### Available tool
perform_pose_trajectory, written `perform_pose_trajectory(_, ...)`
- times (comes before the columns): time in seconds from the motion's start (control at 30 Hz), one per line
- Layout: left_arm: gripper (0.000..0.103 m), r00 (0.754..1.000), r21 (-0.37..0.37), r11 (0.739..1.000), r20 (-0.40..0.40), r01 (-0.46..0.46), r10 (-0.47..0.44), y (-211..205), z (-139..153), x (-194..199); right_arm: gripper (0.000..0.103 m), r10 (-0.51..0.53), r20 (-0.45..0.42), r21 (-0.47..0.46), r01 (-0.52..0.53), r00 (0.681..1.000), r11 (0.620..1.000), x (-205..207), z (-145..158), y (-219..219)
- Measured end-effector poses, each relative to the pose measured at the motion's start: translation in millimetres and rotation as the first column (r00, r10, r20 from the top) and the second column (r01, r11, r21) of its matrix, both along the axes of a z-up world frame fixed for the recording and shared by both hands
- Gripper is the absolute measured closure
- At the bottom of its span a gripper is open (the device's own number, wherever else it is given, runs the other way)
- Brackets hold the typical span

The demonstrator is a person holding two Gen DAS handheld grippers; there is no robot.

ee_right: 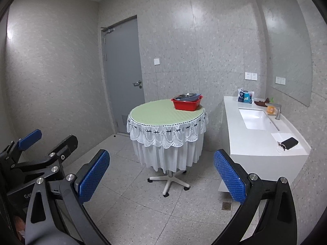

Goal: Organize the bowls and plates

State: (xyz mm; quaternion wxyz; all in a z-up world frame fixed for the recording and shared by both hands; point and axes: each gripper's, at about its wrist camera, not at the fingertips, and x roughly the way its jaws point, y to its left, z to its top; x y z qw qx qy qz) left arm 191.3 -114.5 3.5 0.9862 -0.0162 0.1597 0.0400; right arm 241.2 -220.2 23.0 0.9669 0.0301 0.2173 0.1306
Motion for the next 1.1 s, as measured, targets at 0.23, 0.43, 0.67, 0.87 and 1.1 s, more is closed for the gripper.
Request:
perform_pose_trajectory(0.23,0.001,0.999,-0.025,0.999,0.02,0.043,-0.042,20.2,-19.5,-37.3,0.0,-0.047,0.054,-0.019,0.048,0.997,0.999,-43.2,-6.8,12.5)
perform_pose_trajectory(0.43,0.001,0.997,-0.025,0.997,0.032,0.068,-0.067,49.9,-33.7,-63.5,0.0,-0.071,0.06,-0.028,0.073,0.996,0.997,-79.1,-19.1,27.4)
perform_pose_trajectory(0.67,0.001,0.996,-0.019,0.996,0.034,0.082,-0.082,80.3,-39.0,-105.0,0.0,-0.096,0.048,-0.027,0.098,0.994,0.995,-111.1,-25.4,44.8)
perform_pose_trajectory(0.87,0.001,0.993,-0.017,0.995,0.056,0.102,-0.101,97.2,-38.8,-126.2,0.0,-0.116,0.068,-0.031,0.118,0.991,0.992,-131.5,-24.1,51.5)
perform_pose_trajectory(1.1,0.001,0.99,-0.014,0.993,0.071,0.12,-0.118,115.5,-40.9,-137.1,0.0,-0.13,0.08,-0.034,0.133,0.988,0.991,-141.6,-22.4,53.9)
